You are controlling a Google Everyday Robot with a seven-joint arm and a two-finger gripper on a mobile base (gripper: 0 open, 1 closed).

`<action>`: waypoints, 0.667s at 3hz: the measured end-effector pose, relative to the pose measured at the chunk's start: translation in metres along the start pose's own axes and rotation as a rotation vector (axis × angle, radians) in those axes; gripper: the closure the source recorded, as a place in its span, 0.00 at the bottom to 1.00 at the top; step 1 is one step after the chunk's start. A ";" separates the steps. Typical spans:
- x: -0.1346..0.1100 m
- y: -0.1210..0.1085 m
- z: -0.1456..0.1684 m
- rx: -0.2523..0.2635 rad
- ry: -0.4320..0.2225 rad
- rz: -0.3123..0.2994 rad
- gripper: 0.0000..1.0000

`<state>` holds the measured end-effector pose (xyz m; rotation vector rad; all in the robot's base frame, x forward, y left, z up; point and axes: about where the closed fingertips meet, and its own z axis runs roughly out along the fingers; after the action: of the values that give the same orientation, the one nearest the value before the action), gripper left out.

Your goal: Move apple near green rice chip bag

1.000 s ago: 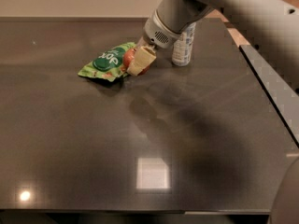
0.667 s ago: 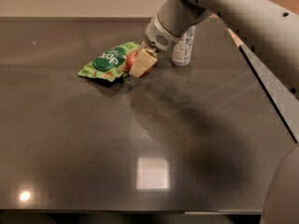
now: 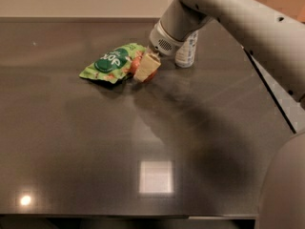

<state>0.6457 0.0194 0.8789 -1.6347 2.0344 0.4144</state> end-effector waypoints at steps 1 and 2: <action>0.005 -0.006 0.005 0.003 0.007 0.013 0.61; 0.009 -0.011 0.009 0.004 0.014 0.019 0.37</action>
Offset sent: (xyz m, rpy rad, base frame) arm 0.0165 -0.0125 -0.0132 -0.0174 0.0076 -0.0332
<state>0.6564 0.0141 0.8675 -1.6216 2.0612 0.4060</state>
